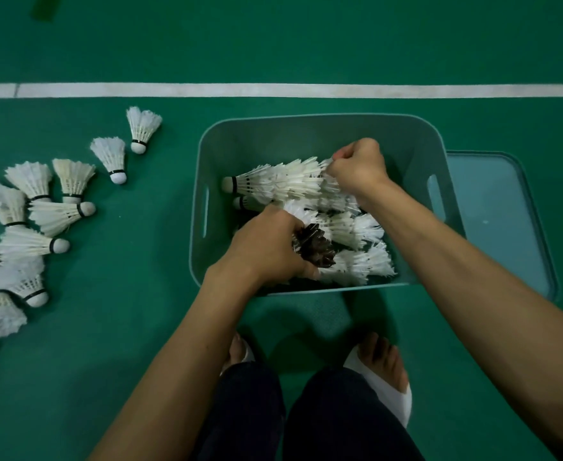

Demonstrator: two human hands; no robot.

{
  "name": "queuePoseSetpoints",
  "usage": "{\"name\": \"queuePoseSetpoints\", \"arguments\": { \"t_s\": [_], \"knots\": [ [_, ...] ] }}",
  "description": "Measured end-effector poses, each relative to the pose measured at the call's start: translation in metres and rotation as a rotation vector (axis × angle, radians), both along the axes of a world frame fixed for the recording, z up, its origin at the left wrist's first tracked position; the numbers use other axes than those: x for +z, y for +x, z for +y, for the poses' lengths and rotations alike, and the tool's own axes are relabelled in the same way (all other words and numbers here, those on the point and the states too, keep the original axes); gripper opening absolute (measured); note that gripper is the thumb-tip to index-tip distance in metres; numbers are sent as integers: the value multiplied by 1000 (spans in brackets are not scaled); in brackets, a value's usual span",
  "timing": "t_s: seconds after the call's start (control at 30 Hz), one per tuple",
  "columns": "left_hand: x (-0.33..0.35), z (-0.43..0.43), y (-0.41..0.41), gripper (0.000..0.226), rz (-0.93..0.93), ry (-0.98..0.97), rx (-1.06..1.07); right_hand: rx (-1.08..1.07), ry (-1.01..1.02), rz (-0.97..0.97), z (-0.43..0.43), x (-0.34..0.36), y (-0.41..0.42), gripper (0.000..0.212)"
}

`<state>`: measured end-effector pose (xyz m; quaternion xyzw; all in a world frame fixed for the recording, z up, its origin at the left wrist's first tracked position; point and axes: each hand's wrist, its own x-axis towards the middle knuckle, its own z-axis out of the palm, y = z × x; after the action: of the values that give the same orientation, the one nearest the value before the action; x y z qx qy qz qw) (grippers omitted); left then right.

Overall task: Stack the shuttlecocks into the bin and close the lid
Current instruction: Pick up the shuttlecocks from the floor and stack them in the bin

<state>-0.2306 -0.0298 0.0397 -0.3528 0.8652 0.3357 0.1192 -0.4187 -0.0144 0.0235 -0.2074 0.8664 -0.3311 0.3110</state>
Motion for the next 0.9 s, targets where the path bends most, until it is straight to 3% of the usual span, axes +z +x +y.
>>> {"name": "queuePoseSetpoints", "arguments": {
  "t_s": [0.23, 0.33, 0.4, 0.5, 0.57, 0.73, 0.8, 0.9],
  "knots": [
    [8, 4, -9, 40, 82, -11, 11, -33, -68, -126, 8, 1, -5, 23],
    [8, 10, -12, 40, 102, -28, 9, -120, -65, 27, 26, 15, -5, 14],
    [7, 13, -14, 39, 105, -48, 0, -47, -133, 19, 42, 29, 3, 5],
    [6, 16, -18, 46, 131, -65, -14, 220, -91, -104, 61, 47, 18, 26],
    [5, 19, -21, 54, 128, -67, -17, 320, -21, -79, 63, 45, 21, 22],
    [7, 24, -21, 51, 181, -85, -18, 225, 31, -12, 58, 35, 16, 10],
    [7, 23, -18, 45, 232, -86, 26, 174, 87, 138, 59, 36, 10, 13],
    [5, 20, -18, 32, 192, -156, 86, 71, 189, 575, 62, 43, 2, 19]
  ]
}}
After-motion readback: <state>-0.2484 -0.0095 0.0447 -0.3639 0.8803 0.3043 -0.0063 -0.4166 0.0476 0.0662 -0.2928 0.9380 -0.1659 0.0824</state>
